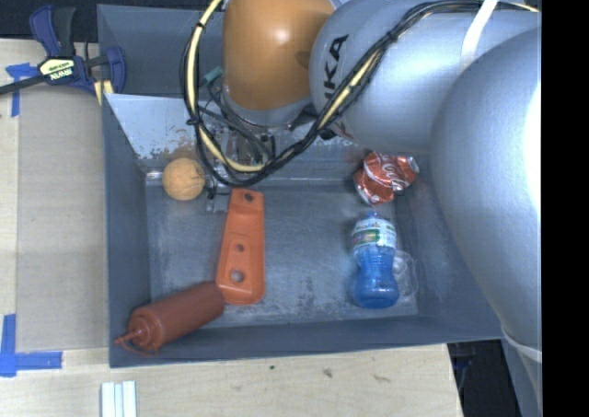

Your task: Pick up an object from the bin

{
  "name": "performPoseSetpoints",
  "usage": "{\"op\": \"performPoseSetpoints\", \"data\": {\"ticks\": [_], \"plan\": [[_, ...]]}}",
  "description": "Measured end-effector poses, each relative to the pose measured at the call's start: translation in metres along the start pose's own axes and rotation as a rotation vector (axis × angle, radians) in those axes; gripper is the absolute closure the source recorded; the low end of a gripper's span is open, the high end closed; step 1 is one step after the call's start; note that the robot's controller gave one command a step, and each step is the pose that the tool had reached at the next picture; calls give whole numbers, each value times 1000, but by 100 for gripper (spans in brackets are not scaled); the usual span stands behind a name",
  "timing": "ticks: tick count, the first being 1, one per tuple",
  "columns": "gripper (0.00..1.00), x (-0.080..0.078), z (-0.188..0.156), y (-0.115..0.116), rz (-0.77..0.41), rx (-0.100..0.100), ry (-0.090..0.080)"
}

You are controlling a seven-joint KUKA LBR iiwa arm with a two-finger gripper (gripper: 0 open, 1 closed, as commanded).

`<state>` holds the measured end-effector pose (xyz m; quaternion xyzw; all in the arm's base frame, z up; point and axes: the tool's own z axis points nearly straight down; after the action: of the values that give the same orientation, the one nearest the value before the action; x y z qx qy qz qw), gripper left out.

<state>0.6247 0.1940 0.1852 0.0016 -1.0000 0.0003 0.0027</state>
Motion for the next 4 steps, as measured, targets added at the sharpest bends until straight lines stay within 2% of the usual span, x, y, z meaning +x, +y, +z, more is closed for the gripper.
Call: {"op": "performPoseSetpoints", "data": {"ticks": [1, 2, 3, 4], "plan": [[0, -2, -6, -1, 4, -2, -9], [0, 3, 70, -35, 66, 2, 3], [100, 19, 113, -54, 31, -4, -13], [100, 19, 113, -54, 30, -4, -13]]}}
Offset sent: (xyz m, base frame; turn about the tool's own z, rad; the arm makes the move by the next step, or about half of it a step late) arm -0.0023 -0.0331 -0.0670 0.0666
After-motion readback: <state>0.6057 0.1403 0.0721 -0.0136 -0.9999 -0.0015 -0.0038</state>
